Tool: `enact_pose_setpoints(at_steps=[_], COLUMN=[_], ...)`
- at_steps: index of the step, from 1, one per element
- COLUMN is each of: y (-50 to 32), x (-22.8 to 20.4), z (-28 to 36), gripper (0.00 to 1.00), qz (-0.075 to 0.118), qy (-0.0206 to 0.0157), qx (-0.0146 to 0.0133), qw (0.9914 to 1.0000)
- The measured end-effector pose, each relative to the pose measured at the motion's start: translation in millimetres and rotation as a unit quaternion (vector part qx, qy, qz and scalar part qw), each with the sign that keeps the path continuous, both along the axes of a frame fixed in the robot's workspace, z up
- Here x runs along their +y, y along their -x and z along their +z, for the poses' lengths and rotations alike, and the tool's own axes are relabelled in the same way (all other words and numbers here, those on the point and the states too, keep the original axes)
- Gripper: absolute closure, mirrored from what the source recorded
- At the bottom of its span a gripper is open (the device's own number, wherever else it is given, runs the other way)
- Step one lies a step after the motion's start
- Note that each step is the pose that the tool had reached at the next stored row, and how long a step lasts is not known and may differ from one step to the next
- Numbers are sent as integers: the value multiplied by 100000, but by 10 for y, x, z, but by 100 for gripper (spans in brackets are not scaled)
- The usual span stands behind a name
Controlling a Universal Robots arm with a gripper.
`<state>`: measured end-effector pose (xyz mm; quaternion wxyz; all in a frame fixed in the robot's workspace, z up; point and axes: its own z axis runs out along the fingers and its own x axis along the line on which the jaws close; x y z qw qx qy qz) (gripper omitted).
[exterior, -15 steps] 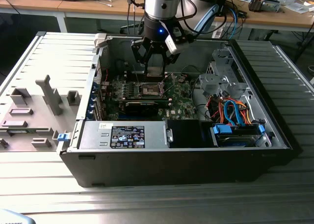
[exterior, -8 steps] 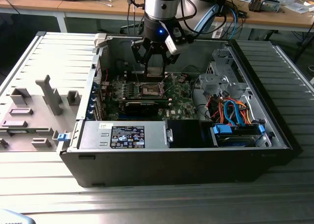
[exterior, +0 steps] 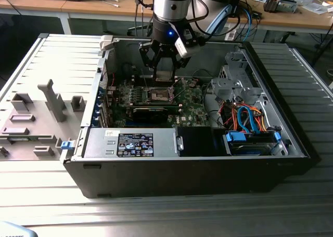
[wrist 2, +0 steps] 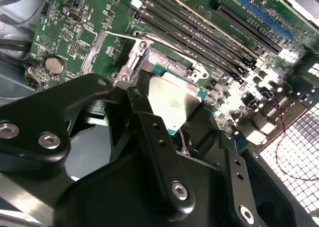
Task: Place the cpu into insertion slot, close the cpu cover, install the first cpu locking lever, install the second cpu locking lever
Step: 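Place the cpu into insertion slot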
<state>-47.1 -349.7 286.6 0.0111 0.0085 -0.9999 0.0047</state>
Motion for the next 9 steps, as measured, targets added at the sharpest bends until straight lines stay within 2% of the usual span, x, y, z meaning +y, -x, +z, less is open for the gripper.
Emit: enact_pose_setpoints(at_steps=[9], y=[0], x=[0], z=[-5], gripper=[45], qz=[-3020], qy=[-3], qx=[1], qw=[99954])
